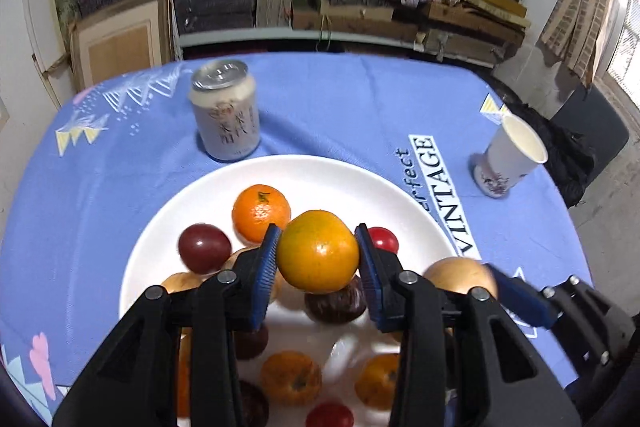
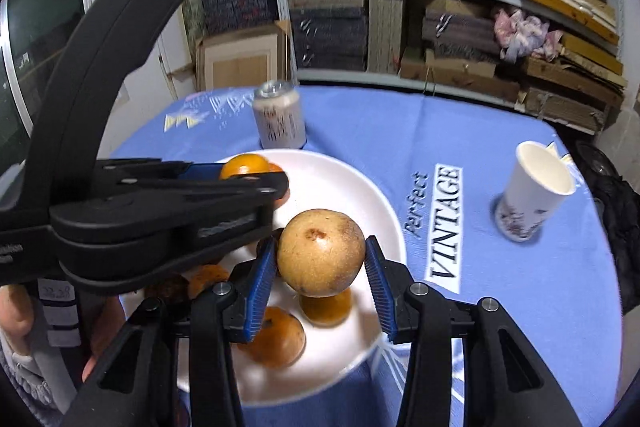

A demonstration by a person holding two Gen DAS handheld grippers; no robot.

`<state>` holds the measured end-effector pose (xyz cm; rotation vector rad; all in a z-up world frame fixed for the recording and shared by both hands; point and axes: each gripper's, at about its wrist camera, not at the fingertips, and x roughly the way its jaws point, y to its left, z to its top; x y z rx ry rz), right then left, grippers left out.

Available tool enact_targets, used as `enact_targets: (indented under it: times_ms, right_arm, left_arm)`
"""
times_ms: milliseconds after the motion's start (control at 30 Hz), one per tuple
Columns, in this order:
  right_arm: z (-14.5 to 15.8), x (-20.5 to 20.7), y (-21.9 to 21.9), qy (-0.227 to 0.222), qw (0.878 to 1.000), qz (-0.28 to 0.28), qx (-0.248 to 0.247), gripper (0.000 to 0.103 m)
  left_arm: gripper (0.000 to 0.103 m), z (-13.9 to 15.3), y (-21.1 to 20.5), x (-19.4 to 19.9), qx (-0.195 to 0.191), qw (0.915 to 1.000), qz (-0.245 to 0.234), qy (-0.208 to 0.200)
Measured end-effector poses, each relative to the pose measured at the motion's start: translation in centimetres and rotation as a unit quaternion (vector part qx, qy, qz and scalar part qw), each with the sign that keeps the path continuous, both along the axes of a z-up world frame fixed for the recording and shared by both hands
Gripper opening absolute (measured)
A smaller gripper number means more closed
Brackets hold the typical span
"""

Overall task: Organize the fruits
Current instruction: 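Place the tomato and apple on the white plate and open both tools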

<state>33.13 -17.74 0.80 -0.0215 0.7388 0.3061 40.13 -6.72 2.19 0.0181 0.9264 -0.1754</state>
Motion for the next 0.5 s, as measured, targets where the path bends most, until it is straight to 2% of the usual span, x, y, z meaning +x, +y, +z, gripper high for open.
enact_targets:
  times_ms: [333,433,500]
  right_arm:
    - [-2.3,1.7,1.4,0.023,1.0,0.008,-0.007,0.046]
    - [-2.5,1.8,1.0,0.019,1.0,0.002,-0.001,0.048]
    - [-2.5,1.7,0.7,0.021,1.0,0.005,0.015,0.055]
  left_arm:
    - [0.038,-3.5,-0.7,2.4,0.006,0.9991,0.003,0.041]
    - [0.041,-3.8,-0.1,2.5,-0.013,0.9987,0.008,0.05]
    - [0.043,-3.6,0.0,2.4,-0.017,0.9986,0.008,0.049]
